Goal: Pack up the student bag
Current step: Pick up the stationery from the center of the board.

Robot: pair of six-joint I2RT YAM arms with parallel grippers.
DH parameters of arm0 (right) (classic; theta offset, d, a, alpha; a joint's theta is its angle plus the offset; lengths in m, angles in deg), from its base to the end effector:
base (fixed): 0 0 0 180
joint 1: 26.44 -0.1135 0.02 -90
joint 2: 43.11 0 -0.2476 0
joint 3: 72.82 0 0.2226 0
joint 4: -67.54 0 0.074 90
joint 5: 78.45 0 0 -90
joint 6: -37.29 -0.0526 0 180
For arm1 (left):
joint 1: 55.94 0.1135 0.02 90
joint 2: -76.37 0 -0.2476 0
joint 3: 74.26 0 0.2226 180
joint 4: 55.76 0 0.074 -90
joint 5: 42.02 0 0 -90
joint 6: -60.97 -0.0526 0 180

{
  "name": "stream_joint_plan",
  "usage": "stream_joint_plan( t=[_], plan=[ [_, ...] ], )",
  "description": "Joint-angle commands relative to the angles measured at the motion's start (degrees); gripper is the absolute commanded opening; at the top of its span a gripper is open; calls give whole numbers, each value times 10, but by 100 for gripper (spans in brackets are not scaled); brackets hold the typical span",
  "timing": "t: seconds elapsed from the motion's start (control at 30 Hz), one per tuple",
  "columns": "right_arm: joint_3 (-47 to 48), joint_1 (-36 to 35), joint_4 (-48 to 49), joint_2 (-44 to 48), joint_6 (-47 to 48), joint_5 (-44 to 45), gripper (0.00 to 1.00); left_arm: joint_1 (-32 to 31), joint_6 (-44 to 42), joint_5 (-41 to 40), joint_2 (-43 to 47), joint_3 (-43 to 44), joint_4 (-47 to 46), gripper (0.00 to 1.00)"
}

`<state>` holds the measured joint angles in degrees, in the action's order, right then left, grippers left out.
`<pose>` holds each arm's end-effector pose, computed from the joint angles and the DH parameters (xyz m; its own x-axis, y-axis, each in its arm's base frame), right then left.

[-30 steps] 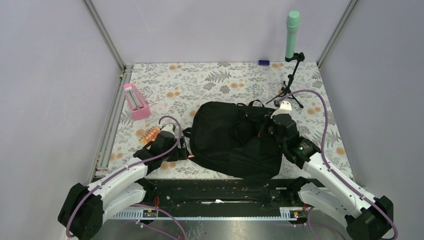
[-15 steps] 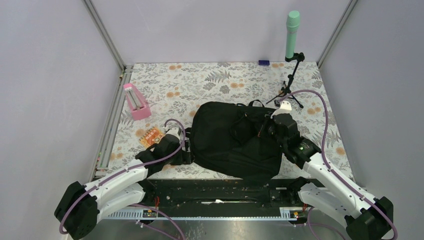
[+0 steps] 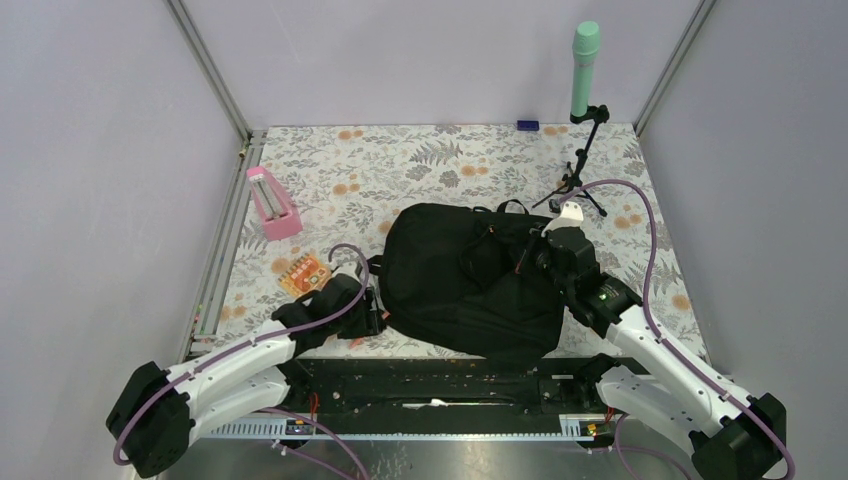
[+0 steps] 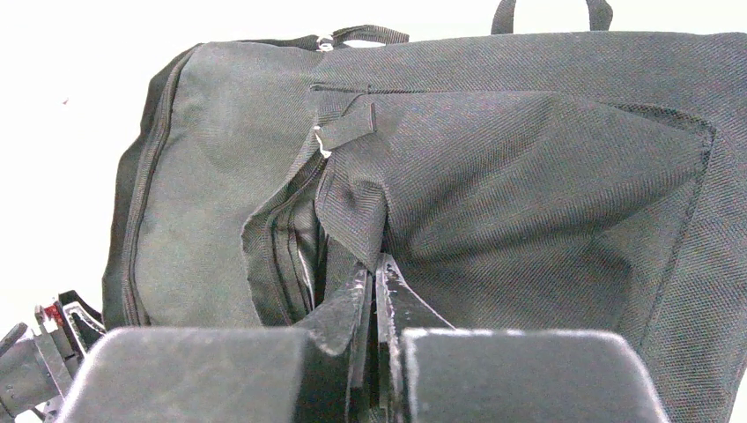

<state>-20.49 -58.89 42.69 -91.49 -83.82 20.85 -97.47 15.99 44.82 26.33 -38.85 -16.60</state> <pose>0.1693 0.0976 0.2690 -0.4655 0.3082 -0.8296 -0.1887 0.8813 0.4333 0.1150 -0.0980 0.1450 -0.8780 -0.1659 -0.4490 0.0235 0.9220 -0.3864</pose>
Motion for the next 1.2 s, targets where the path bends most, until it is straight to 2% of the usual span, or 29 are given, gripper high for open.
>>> stream_joint_plan(
  t=[0.0, 0.37, 0.47, 0.6, 0.77, 0.9, 1.17],
  plan=[
    [2, 4, 56, 9, -12, -22, 0, -21, 18, -3, -15, 20, 23, 56],
    [-5, 6, 64, 9, -18, -25, 0, -125, 29, -140, -148, 93, 116, 46],
    [-6, 8, 65, 9, -19, -26, 0, -148, 39, -159, -184, 105, 117, 37],
    [-6, 9, 65, 10, -20, -26, 0, -174, 57, -178, -207, 113, 119, 16],
    [-6, 10, 65, 9, -22, -26, 0, -193, 75, -223, -141, 124, 140, 0],
    [-3, 10, 65, 10, -24, -27, 0, -193, 56, -206, -74, 139, 166, 0],
    [-1, 11, 65, 16, -28, -28, 0, -192, 46, -216, 18, 272, 377, 0]
  ],
)
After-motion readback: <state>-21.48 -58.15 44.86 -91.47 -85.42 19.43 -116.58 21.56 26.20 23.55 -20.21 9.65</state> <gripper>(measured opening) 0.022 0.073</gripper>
